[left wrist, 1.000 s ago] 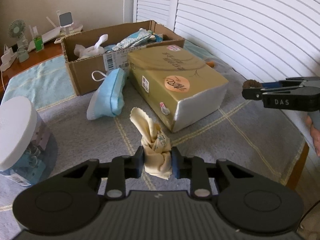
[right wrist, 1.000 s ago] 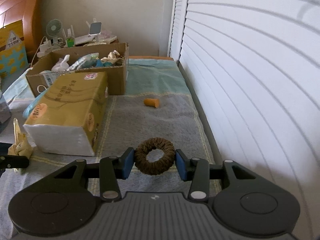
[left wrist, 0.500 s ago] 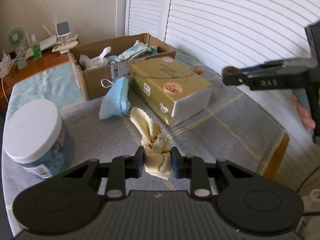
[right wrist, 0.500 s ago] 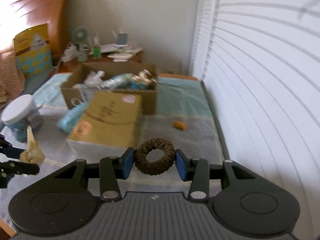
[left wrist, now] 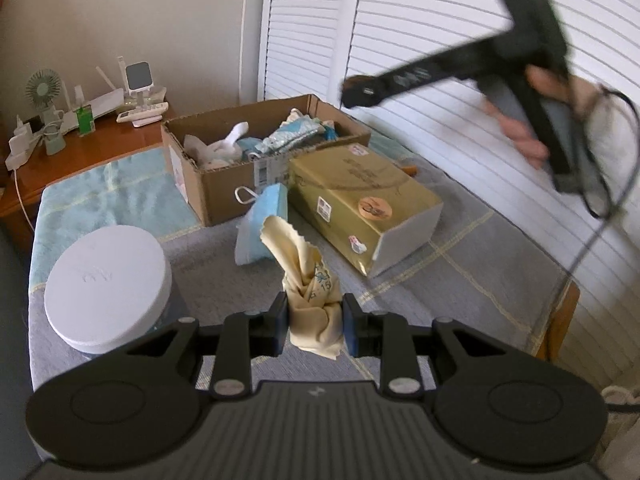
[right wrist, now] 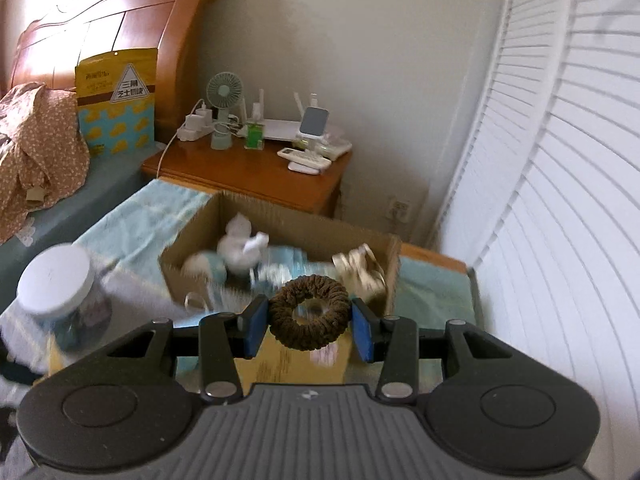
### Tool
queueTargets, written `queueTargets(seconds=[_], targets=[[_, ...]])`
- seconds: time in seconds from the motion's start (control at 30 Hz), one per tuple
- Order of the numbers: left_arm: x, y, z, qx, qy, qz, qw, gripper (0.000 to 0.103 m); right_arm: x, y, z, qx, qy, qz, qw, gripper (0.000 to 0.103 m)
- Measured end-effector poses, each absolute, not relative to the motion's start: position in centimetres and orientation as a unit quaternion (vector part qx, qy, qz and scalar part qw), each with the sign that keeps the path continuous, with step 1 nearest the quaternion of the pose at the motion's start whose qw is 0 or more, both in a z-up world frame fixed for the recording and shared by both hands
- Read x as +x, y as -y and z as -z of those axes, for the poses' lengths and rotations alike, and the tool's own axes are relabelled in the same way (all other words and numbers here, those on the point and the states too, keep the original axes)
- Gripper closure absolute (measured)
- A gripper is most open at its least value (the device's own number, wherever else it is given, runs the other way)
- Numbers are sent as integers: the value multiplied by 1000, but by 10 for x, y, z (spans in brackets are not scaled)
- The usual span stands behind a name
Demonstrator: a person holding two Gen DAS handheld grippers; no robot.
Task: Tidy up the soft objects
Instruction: 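Carry the brown ring into the box and open the right tool while the left tool lifts the cloth, then carry the cream cloth into the cardboard box and open the left tool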
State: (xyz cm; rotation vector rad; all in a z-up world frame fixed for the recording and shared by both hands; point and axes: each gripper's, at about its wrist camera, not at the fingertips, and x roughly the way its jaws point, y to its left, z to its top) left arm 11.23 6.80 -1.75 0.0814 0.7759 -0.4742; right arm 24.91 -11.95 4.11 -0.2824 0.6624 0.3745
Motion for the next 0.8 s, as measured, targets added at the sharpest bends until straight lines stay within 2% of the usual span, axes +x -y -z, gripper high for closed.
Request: queueTargets(seconds=[0.3,0.37,0.53,0.7,0.8], targets=[[130,-70,19,32,-379,221,898,77,328,93,-28,-139,-335,-195,911,54],[134,-70,20,31,-383,218,897,77,338,88,-23,-152,-336,-193,909,49],[140,-66,20,35,-386,217,896,77,341,91,-13,-155,-337,-193,908,13],[144,-61,17,41,-387,218,895,77,323,105,-15,-123,-340,-190,913,0],[149,-56,13,48,-385,218,896,77,305,114,-17,-110,-346,-190,912,0]])
